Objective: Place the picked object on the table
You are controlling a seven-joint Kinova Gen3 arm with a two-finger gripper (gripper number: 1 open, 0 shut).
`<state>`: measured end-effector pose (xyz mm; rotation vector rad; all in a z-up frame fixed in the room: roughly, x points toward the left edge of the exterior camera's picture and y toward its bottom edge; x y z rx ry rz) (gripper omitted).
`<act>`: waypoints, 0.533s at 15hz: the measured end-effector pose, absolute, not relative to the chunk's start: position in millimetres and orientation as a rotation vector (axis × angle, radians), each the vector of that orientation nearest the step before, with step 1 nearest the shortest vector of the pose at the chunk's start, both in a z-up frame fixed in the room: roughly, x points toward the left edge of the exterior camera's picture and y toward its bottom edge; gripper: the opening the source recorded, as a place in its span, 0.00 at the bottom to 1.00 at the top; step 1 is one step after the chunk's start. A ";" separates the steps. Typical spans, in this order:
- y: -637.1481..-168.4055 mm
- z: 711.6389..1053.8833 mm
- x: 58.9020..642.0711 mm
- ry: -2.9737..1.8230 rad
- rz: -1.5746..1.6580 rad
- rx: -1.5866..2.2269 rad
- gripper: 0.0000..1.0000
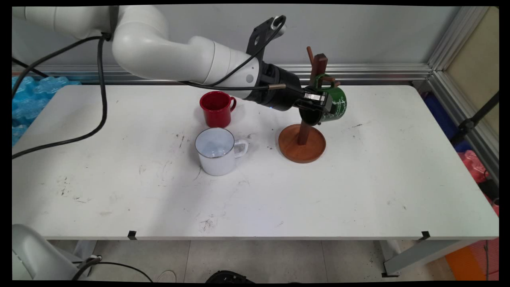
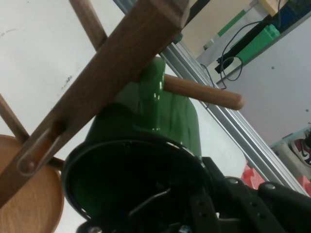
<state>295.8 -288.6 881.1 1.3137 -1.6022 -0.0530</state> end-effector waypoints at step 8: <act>-284.7 889.0 288.4 -1.582 -0.075 1.296 0.00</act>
